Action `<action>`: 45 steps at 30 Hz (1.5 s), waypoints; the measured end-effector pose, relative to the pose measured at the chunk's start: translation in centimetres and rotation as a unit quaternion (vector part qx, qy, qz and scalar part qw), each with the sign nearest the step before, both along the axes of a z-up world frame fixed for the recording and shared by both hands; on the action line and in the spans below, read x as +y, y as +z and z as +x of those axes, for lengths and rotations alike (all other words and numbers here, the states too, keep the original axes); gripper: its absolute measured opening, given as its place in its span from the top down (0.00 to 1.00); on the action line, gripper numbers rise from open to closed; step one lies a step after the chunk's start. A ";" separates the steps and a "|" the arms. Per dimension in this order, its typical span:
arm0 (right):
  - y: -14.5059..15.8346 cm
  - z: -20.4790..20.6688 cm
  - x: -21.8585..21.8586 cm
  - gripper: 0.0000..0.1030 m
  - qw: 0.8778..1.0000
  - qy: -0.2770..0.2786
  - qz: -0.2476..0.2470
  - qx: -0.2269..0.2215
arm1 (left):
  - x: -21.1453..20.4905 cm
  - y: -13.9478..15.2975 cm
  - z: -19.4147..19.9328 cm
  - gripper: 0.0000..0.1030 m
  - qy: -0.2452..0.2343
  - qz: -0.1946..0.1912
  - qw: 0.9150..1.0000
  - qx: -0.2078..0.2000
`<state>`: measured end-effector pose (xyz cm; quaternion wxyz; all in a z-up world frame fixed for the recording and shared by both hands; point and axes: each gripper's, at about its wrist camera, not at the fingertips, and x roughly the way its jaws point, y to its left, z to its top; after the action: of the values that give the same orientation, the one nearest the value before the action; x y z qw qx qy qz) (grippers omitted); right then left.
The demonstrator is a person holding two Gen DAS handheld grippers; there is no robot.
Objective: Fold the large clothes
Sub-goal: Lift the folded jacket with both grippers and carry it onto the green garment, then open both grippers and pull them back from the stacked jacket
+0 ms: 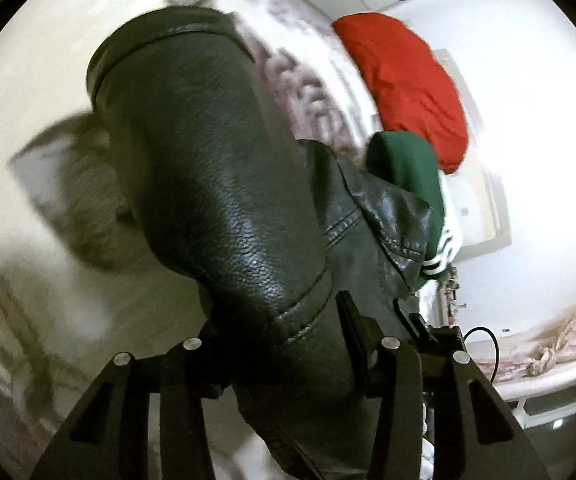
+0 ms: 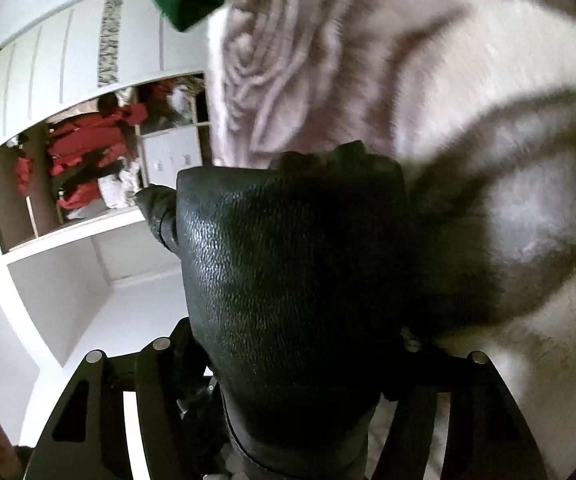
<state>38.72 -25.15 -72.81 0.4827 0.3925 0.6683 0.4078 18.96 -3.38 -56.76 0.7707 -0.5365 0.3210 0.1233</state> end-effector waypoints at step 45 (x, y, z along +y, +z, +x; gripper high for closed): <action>14.8 45.2 -7.6 0.18 0.968 -0.072 -0.188 -0.148 | -1.3 5.0 41.6 0.01 -0.211 0.140 0.967 -0.036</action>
<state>83.92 -32.74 -58.05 0.6694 0.2773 0.6243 0.2921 60.51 -4.65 -51.74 0.8579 -0.3473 0.3783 -0.0173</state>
